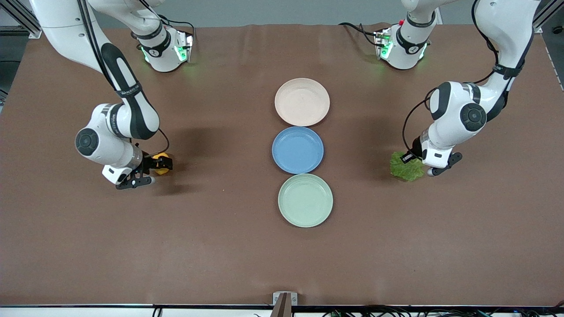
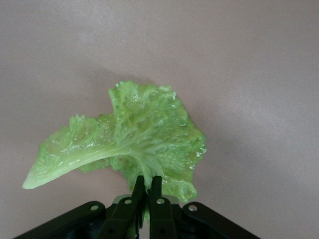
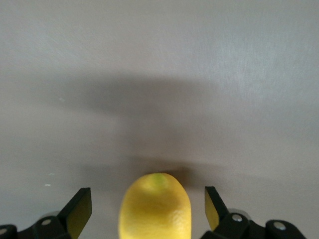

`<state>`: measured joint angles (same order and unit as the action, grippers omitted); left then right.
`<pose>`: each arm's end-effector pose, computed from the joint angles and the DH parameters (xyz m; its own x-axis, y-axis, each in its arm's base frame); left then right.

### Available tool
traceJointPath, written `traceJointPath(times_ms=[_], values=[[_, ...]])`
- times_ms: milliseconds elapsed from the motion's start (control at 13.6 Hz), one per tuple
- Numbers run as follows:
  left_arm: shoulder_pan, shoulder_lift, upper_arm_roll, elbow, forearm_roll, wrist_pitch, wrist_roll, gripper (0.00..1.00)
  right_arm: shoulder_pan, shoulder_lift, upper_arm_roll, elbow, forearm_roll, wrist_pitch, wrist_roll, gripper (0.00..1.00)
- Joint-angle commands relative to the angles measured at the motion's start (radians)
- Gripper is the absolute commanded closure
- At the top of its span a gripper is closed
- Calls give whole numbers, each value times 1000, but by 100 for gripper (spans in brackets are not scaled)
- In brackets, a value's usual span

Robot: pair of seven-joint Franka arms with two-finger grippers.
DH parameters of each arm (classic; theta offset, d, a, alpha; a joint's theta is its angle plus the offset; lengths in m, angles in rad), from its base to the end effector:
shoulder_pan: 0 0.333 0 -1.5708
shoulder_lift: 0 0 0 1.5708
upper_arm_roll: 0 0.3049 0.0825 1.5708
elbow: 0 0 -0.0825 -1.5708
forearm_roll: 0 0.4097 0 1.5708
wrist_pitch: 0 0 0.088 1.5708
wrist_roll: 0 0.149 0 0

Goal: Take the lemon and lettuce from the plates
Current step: 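Lower the lettuce and lemon onto the table and open both grippers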

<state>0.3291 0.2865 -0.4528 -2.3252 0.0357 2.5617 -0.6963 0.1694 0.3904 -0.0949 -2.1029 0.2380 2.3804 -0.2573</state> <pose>0.5238 -0.0788 0.1530 0.8473 0.5247 -0.0817 0.5300 -0.8452 0.0683 0.5752 0.0497 0.1502 0.9834 0.1599 -0.0860 0.1476 -0.9800 -0.1338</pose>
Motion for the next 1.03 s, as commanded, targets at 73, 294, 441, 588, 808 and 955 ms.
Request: traceJointPath(times_ms=[73, 294, 441, 588, 808, 955], values=[[8, 55, -7, -5, 9, 92, 21, 96, -30, -22, -9, 202, 9, -254, 32, 0], [8, 85, -6, -5, 10, 127, 23, 96, -28, -38, -43, 222, 3, -276, 35, 0], [8, 77, -6, 0, 12, 127, 20, 62, -22, -64, -65, 222, -22, -308, 59, 0], [8, 57, -6, 17, 12, 120, 23, 9, -2, -64, -54, 300, -162, -337, 241, 0], [10, -38, -7, 62, 12, -44, 78, 1, 93, -58, -49, 327, -273, -380, 464, 0], [16, -101, -6, 130, 12, -235, 163, 1, 78, -50, -48, 340, -272, -380, 451, 0]])
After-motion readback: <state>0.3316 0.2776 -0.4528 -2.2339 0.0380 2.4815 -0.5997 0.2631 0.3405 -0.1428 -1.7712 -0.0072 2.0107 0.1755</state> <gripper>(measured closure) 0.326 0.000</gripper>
